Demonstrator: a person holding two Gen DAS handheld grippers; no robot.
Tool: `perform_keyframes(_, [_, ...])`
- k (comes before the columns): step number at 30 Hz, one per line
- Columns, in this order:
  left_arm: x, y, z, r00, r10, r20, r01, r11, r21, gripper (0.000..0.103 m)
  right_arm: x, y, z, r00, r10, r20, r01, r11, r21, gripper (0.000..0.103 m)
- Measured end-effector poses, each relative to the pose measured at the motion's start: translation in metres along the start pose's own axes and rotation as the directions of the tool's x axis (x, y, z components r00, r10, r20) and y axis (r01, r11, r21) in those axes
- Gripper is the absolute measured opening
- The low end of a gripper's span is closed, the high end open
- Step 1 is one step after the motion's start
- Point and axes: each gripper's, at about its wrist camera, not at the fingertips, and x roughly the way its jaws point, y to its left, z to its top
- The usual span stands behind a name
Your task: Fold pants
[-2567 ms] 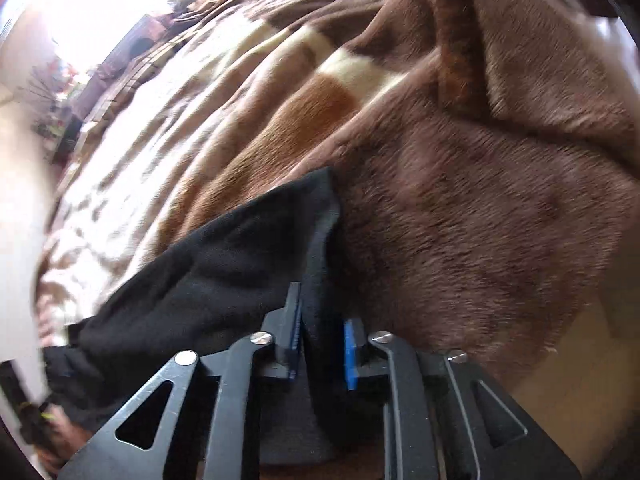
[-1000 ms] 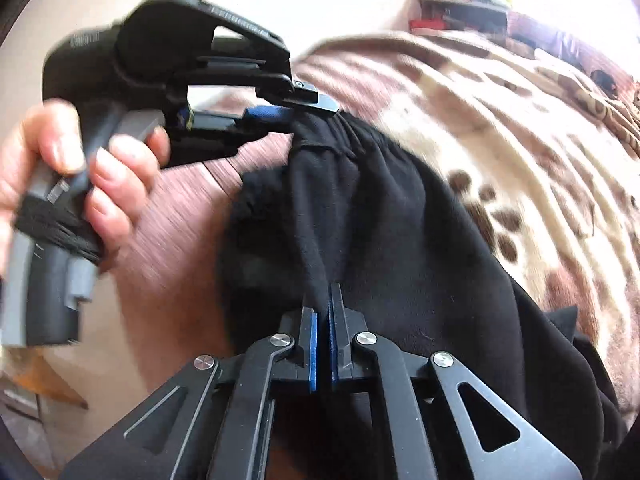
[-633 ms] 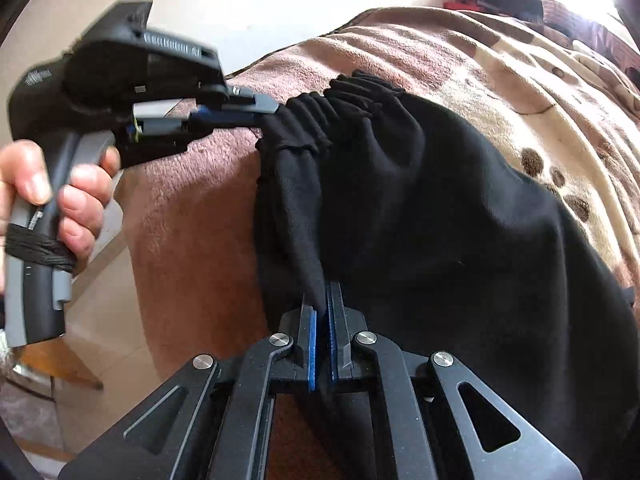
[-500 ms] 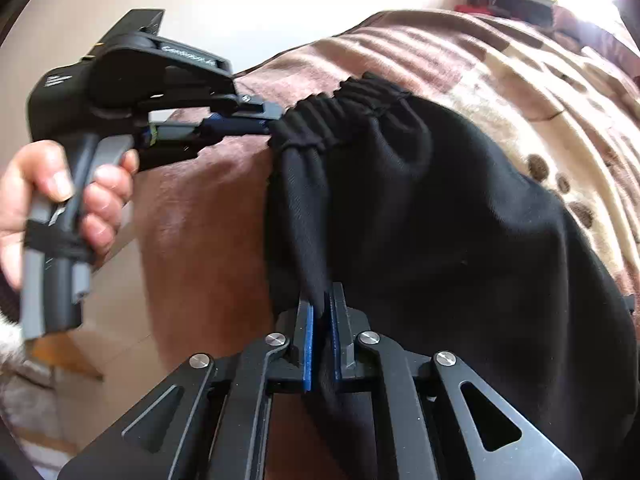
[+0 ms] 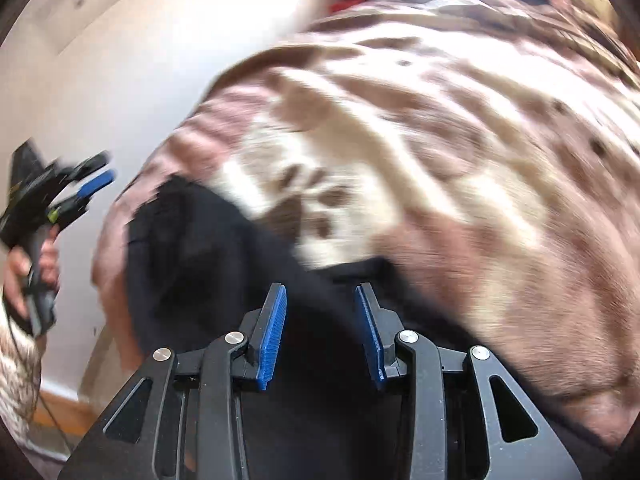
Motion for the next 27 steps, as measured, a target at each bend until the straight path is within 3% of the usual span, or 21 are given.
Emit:
perform_keyframes(3, [0.032, -0.01, -0.01, 0.996, -0.035, -0.076, 0.036, 0.999, 0.015, 0.05, 0.017, -0.03, 0.007, 0.993, 0.096, -0.062, -0.091, 0.993, 0.081, 0.037])
perform_keyframes(5, [0.054, -0.008, -0.021, 0.988, -0.005, -0.155, 0.01, 0.999, 0.031, 0.05, 0.029, -0.042, 0.01, 0.971, 0.218, -0.094, -0.206, 0.971, 0.126, 0.037])
perform_keyframes(8, [0.071, 0.005, -0.033, 0.981, 0.038, -0.192, -0.031, 0.999, 0.041, 0.05, 0.046, -0.049, 0.013, 0.952, 0.286, -0.105, -0.268, 0.951, 0.157, 0.031])
perform_keyframes(9, [0.074, 0.012, -0.035, 0.98, 0.044, -0.195, -0.04, 0.999, 0.025, 0.05, 0.058, -0.05, 0.014, 0.943, 0.301, -0.141, -0.277, 0.946, 0.169, 0.03])
perform_keyframes(11, [0.072, 0.028, -0.037, 0.981, 0.016, -0.195, -0.023, 0.999, -0.031, 0.05, 0.068, -0.052, 0.016, 0.946, 0.276, -0.168, -0.251, 0.956, 0.153, 0.03])
perform_keyframes(14, [0.07, 0.027, -0.039, 0.979, 0.023, -0.2, -0.022, 1.0, 0.011, 0.05, 0.08, -0.052, 0.018, 0.917, 0.338, -0.212, -0.313, 0.939, 0.14, 0.03])
perform_keyframes(18, [0.074, 0.022, -0.043, 0.978, 0.054, -0.202, -0.045, 0.998, 0.047, 0.05, 0.097, -0.045, 0.022, 0.912, 0.326, -0.248, -0.311, 0.945, 0.1, 0.03])
perform_keyframes(21, [0.073, 0.019, -0.044, 0.978, 0.073, -0.196, -0.061, 0.996, 0.066, 0.05, 0.108, -0.042, 0.021, 0.888, 0.362, -0.284, -0.342, 0.932, 0.119, 0.03])
perform_keyframes(24, [0.073, 0.017, -0.044, 0.976, 0.092, -0.195, -0.076, 0.993, 0.087, 0.05, 0.1, -0.036, 0.024, 0.897, 0.352, -0.268, -0.343, 0.936, 0.082, 0.011])
perform_keyframes(27, [0.071, 0.016, -0.045, 0.978, 0.1, -0.18, -0.081, 0.991, 0.11, 0.05, 0.074, -0.04, 0.028, 0.926, 0.352, -0.137, -0.337, 0.934, 0.118, 0.01])
